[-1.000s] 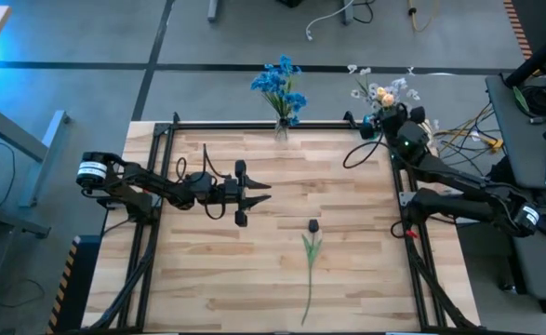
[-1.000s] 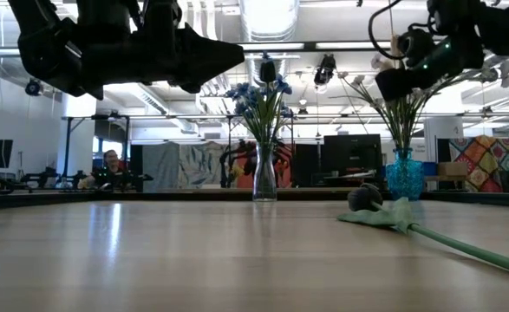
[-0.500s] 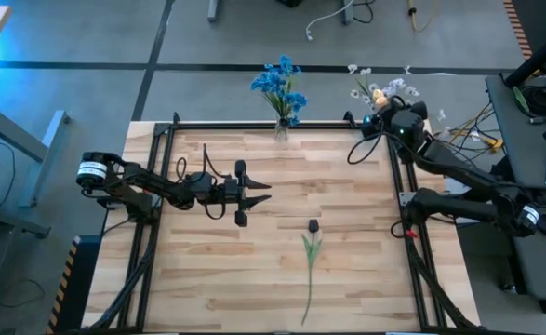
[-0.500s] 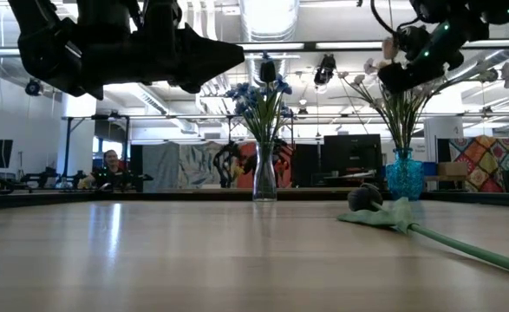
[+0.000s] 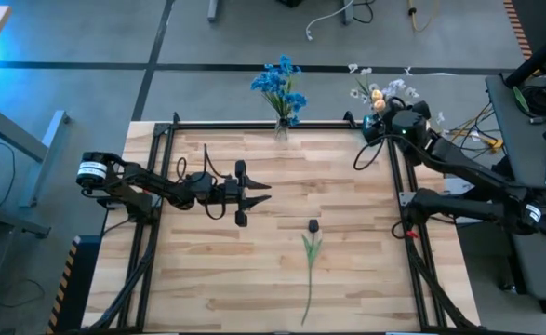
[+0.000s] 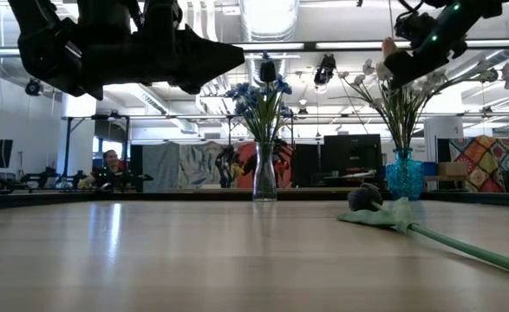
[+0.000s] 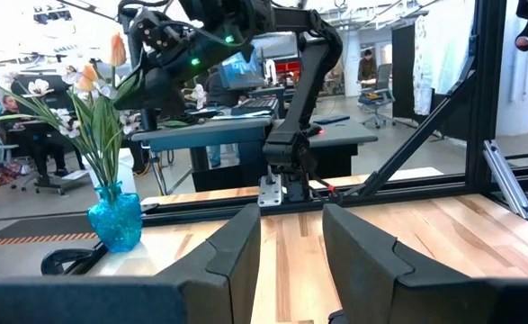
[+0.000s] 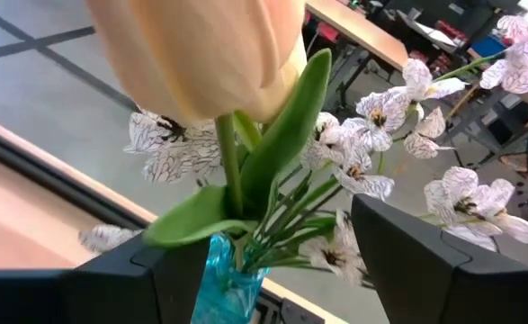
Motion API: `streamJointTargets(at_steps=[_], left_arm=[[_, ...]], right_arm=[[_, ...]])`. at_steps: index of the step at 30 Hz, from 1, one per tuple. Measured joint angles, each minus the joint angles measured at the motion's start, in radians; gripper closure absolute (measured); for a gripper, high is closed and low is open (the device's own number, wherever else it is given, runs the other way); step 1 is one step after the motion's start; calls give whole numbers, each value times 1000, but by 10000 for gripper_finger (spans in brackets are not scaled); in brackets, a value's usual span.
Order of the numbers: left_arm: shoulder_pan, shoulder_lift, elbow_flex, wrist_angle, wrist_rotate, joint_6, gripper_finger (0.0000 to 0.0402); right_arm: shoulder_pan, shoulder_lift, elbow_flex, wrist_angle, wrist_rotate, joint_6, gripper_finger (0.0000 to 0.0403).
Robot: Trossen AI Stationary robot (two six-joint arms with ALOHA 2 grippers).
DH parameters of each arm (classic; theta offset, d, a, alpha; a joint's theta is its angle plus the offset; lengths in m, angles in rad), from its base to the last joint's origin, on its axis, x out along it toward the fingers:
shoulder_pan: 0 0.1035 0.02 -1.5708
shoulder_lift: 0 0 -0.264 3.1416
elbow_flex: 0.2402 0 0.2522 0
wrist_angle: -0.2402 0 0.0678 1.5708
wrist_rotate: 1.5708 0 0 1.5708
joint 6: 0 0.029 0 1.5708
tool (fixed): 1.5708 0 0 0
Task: Sort flowers into vase by color
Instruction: Put the light orange tulip into the blue vase
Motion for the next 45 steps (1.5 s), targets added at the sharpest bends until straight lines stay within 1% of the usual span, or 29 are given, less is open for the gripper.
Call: streamJointTargets(at_steps=[6, 9, 13, 16, 20, 23, 27, 28, 30, 33, 36, 38, 40, 42, 45], left_arm=[[0, 0, 0, 0, 0, 0, 293], [0, 0, 0, -2, 0, 0, 293], [0, 0, 0, -6, 0, 0, 293], [0, 0, 0, -7, 0, 0, 293], [0, 0, 0, -11, 0, 0, 293], [0, 0, 0, -11, 0, 0, 293], [0, 0, 0, -13, 0, 0, 293], [0, 0, 0, -13, 0, 0, 293], [0, 0, 0, -13, 0, 0, 293], [0, 0, 0, -14, 0, 0, 293], [0, 0, 0, -15, 0, 0, 293], [0, 0, 0, -16, 0, 0, 293], [0, 0, 0, -19, 0, 0, 293], [0, 0, 0, -26, 0, 0, 293], [0, 0, 0, -38, 0, 0, 293]], right_arm=[[30, -33, 46, -111, -3, 23, 145], [53, -53, 80, -181, -26, 25, 145], [85, -81, 130, -257, -26, 47, 162], [110, -99, 165, -303, -26, 70, 189], [160, -126, 193, -305, -32, 83, 249], [208, -140, 211, -301, -89, 82, 304], [271, -159, 222, -250, -203, 55, 376], [286, -159, 221, -227, -237, 39, 385], [312, -156, 214, -182, -297, 1, 388], [339, -134, 202, -114, -338, -66, 390], [346, -96, 194, -62, -336, -116, 390], [345, -59, 194, -23, -311, -149, 390], [345, -22, 194, 15, -258, -186, 390], [344, 9, 194, 53, -182, -217, 390], [344, 44, 191, 59, -92, -233, 390]])
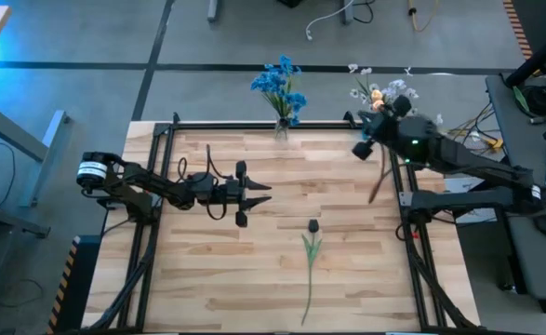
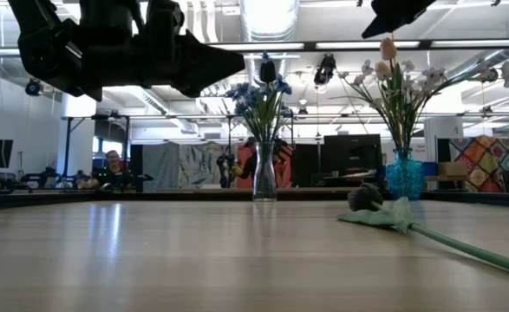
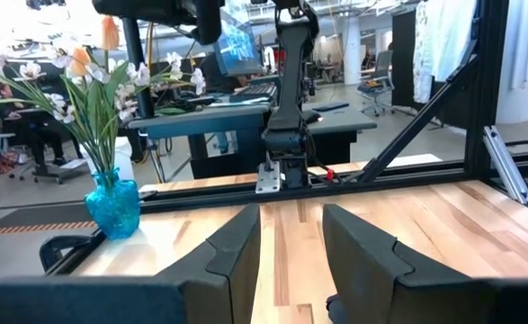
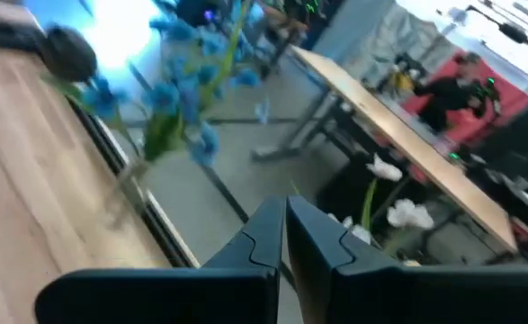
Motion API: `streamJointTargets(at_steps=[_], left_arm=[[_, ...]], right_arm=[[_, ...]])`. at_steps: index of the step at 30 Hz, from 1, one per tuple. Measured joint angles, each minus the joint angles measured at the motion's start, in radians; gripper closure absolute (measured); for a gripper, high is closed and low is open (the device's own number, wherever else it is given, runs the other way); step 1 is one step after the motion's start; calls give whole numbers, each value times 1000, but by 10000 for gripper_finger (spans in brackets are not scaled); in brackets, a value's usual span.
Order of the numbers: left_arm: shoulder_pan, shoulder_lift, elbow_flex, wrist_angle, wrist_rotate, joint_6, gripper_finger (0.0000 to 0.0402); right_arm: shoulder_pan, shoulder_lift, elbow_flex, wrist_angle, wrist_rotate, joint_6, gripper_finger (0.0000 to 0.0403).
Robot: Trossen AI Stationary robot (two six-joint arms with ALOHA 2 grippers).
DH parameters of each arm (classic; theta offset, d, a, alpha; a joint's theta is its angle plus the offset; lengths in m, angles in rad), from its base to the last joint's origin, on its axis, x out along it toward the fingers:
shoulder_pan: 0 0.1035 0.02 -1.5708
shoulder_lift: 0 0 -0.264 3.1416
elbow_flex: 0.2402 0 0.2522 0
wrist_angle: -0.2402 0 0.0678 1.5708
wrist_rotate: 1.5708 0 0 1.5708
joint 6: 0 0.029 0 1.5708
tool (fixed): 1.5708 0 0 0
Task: Sort flowers into vase by color
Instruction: Put the light orange tulip into the blue vase
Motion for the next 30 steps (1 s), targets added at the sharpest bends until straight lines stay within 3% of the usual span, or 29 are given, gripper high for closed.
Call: streamJointTargets(at_steps=[4, 13, 30], left_arm=[[0, 0, 0, -7, 0, 0, 293], [0, 0, 0, -7, 0, 0, 293], [0, 0, 0, -9, 0, 0, 293]], right_arm=[[-17, 3, 4, 1, 51, 21, 390], [-86, -25, 3, -16, 55, 63, 391], [-209, -21, 7, -81, -22, 72, 391]])
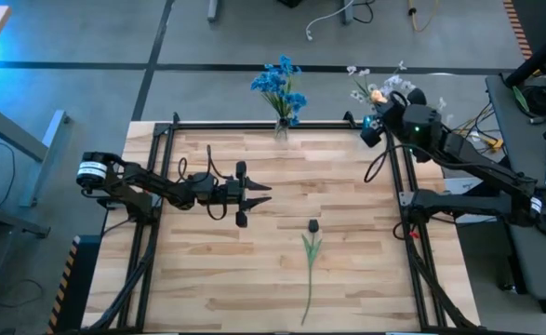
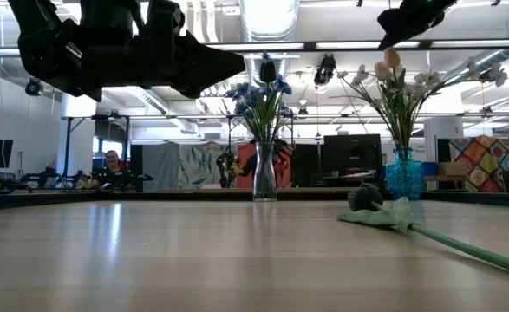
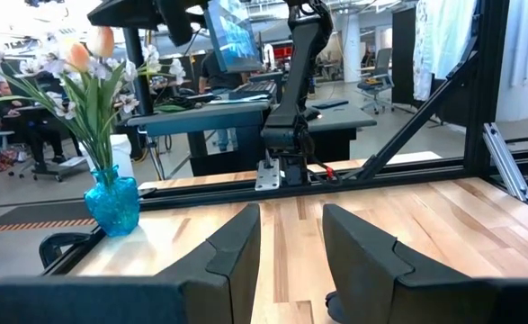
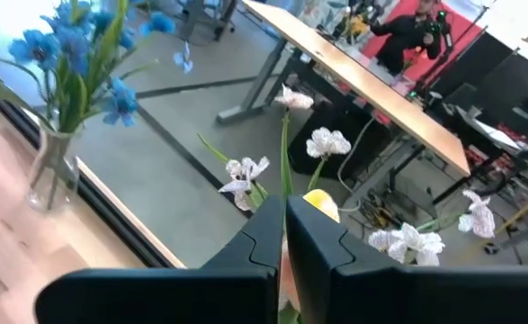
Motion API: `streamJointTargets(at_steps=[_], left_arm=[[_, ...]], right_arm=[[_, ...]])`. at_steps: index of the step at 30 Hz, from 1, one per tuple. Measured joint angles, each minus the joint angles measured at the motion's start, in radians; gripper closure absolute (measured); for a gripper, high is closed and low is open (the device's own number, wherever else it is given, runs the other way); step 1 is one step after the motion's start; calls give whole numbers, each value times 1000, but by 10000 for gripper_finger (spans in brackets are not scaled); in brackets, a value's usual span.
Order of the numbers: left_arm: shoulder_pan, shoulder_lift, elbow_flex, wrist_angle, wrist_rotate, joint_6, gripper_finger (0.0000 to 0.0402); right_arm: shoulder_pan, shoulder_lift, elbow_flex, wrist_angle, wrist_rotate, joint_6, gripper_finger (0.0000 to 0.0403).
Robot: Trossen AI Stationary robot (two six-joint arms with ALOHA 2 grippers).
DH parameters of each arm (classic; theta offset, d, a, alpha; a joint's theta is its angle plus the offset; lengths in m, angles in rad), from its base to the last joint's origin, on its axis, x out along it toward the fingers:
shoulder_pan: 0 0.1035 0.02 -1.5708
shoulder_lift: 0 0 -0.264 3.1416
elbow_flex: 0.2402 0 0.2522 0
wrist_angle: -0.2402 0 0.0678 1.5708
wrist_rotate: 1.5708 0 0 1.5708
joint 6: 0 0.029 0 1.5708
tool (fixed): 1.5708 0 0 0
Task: Sort flowers into vase by color
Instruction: Put the light orange tulip into the blue vase, then put the black tulip into the transparent vase
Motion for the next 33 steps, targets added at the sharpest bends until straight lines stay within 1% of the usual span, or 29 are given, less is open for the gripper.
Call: streamJointTargets(at_steps=[5, 10, 13, 17, 22, 26, 30, 33], left_arm=[[0, 0, 0, -8, 0, 0, 293], [0, 0, 0, -16, 0, 0, 293], [0, 0, 0, -21, 0, 0, 293], [0, 0, 0, -36, 1, 0, 299], [0, 0, 0, -54, 1, 0, 315], [0, 0, 0, -72, 1, 0, 323], [0, 0, 0, -95, 2, -21, 324], [-3, 0, 0, -120, 2, -44, 324]], right_arm=[[21, -12, 37, -10, -9, 9, 390], [65, -12, 122, -122, -24, 66, 390], [97, -10, 164, -211, -92, 127, 390], [165, -10, 153, -244, -202, 192, 390], [308, 7, 60, -232, -217, 278, 390], [448, 36, -16, -191, -211, 388, 390], [607, 90, -59, -178, -120, 548, 390], [711, 153, -72, -178, -87, 680, 390]])
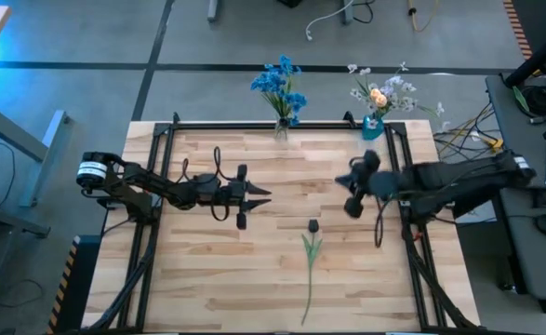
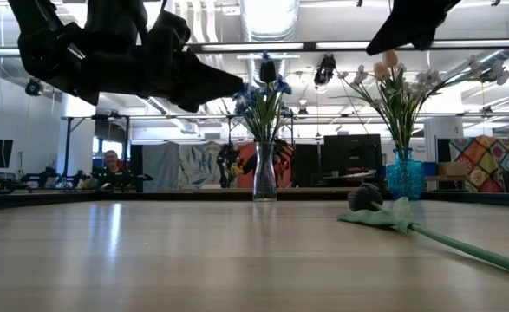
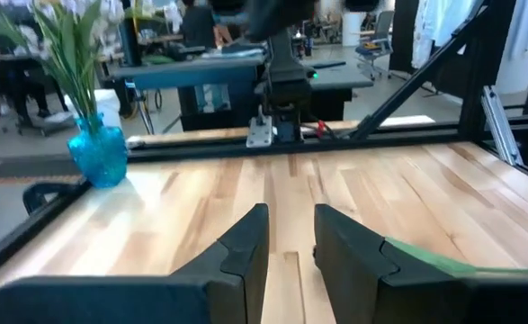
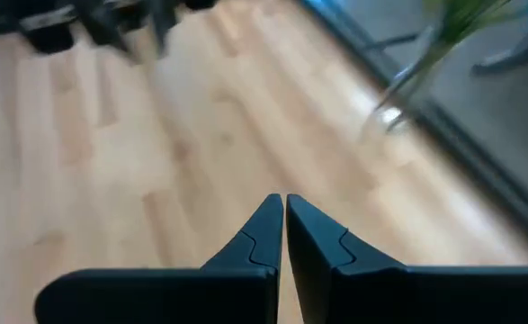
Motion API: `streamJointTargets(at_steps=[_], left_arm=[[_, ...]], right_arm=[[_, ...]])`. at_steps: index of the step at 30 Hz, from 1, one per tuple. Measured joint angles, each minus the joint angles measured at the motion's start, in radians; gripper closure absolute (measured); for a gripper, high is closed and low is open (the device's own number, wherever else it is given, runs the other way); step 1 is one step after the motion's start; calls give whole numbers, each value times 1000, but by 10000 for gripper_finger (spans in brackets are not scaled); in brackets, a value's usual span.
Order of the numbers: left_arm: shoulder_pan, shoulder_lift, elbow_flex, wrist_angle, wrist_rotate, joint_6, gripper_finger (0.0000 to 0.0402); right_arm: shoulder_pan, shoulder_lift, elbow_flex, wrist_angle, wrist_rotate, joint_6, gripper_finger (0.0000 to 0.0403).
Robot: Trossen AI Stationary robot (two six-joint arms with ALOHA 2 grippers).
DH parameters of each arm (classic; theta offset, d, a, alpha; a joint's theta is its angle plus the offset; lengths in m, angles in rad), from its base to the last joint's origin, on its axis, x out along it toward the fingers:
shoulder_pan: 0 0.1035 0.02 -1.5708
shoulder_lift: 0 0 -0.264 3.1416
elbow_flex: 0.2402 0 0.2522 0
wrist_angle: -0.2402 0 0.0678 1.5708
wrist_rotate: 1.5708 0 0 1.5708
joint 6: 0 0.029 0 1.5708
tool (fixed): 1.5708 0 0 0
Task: Sort flowers into vase by color
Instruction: Put the black tulip into the transparent vase
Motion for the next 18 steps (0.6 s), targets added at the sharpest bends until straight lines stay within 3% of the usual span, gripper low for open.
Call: streamJointTargets(at_steps=[9, 18], left_arm=[[-45, 0, 0, -31, -1, -13, 324], [-56, 0, 0, -56, -2, -21, 324]], right_arm=[[175, 256, -2, 1, -42, 400, 377], [199, 469, -3, 36, -87, 699, 268]])
